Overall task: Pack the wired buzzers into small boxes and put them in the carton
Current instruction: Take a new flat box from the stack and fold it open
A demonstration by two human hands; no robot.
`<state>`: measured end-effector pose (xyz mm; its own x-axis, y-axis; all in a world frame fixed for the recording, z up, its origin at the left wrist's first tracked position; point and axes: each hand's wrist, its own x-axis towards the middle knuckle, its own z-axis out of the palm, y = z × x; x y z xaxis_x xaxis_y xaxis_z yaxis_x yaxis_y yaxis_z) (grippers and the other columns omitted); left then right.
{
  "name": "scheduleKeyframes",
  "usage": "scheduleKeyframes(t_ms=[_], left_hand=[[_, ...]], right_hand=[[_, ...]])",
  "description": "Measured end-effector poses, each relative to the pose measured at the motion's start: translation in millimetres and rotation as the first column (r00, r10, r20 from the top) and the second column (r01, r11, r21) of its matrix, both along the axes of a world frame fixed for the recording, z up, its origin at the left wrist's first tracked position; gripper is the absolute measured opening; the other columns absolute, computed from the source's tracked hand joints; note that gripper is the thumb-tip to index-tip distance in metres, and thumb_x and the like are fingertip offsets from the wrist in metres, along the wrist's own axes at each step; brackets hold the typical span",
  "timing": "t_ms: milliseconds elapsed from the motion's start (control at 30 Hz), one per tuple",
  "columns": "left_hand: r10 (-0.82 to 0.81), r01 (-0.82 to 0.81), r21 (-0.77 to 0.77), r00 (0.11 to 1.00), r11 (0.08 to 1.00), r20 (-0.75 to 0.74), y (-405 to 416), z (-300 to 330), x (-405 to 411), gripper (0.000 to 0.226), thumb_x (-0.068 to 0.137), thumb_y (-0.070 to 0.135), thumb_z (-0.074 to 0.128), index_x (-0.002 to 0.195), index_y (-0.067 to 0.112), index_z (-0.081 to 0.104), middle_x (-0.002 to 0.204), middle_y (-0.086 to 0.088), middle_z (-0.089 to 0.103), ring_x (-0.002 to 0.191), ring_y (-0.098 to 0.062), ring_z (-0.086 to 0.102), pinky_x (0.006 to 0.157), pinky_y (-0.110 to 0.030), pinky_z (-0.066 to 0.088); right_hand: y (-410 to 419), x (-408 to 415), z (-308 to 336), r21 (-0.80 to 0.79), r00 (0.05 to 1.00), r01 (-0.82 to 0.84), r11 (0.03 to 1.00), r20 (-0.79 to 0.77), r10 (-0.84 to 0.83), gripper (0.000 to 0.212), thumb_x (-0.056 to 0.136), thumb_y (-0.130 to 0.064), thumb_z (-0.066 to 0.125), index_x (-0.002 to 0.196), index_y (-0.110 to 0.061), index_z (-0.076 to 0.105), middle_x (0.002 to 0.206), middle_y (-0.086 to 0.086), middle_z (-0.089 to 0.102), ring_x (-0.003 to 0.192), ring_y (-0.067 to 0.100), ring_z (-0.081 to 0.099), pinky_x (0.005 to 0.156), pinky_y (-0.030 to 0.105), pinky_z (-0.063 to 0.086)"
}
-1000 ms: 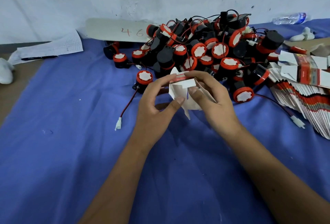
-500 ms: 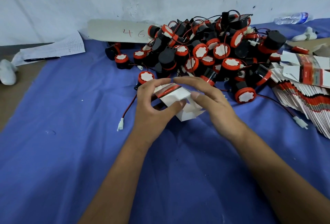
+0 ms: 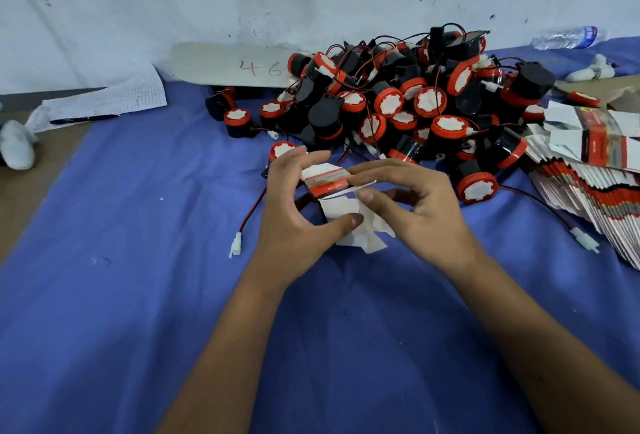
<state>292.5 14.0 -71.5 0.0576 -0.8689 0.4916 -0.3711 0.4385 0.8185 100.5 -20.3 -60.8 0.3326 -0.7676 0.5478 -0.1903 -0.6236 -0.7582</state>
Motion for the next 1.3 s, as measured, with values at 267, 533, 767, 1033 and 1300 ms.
scheduleKeyframes(t_ms=[267, 533, 767, 1033, 1300], left_hand=[[0.173, -0.103, 0.189, 0.898, 0.977, -0.404, -2.4, 1.3, -9.3, 0.04, 0.079, 0.036, 0.081, 0.116, 0.039, 0.067, 0.128, 0.002, 0.065, 0.116, -0.016, 0.067, 0.096, -0.04, 0.059], [0.125, 0.086, 0.297, 0.771, 0.951, -0.625, -3.5, 1.1, -22.8, 0.05, 0.09, 0.03, 0.074, 0.137, 0.024, 0.06, 0.135, -0.011, 0.065, 0.117, -0.027, 0.07, 0.09, -0.045, 0.063], [0.034, 0.06, 0.281, 0.948, 0.958, -0.316, 4.0, -1.2, -32.7, 0.031, 0.101, 0.027, 0.067, 0.129, 0.029, 0.056, 0.138, -0.002, 0.048, 0.12, -0.022, 0.064, 0.083, -0.044, 0.065], [-0.184, 0.416, 0.334, 0.815, 0.845, -0.549, 2.4, 0.9, -17.9, 0.072, 0.089, 0.068, 0.06, 0.15, 0.036, 0.041, 0.143, 0.0, 0.061, 0.128, -0.024, 0.064, 0.096, -0.055, 0.059], [-0.018, 0.12, 0.266, 0.935, 0.957, -0.355, -1.9, -7.9, -14.6, 0.03, 0.106, 0.029, 0.057, 0.136, 0.029, 0.055, 0.117, 0.019, 0.069, 0.107, -0.004, 0.069, 0.081, -0.029, 0.061]], right_hand=[[1.5, -0.5, 5.1, 0.21, 0.983, -0.182, 0.961, 0.031, 0.179, 0.049, 0.095, -0.041, 0.064, 0.142, -0.03, 0.056, 0.143, -0.015, 0.058, 0.138, 0.007, 0.049, 0.102, 0.022, 0.05], [-1.0, 4.2, 1.2, 0.503, 0.936, -0.3, 0.811, 0.32, 0.148, 0.049, 0.093, -0.033, 0.066, 0.141, -0.022, 0.058, 0.142, 0.001, 0.061, 0.133, 0.022, 0.058, 0.11, 0.056, 0.047], [-4.0, 1.8, -2.5, 0.546, 0.909, -0.324, 0.773, 0.407, 0.093, 0.041, 0.089, -0.015, 0.067, 0.129, -0.017, 0.066, 0.13, 0.011, 0.069, 0.119, 0.031, 0.067, 0.093, 0.044, 0.059], [-4.3, 0.3, -0.9, 0.516, 0.913, -0.325, 0.792, 0.391, 0.119, 0.039, 0.097, -0.011, 0.058, 0.132, -0.025, 0.066, 0.132, 0.008, 0.066, 0.119, 0.033, 0.065, 0.083, 0.046, 0.061], [3.6, 3.9, 3.7, 0.527, 0.914, -0.389, 0.756, 0.326, 0.243, 0.043, 0.099, -0.041, 0.056, 0.136, -0.022, 0.063, 0.136, 0.008, 0.065, 0.127, 0.027, 0.062, 0.103, 0.05, 0.054]])
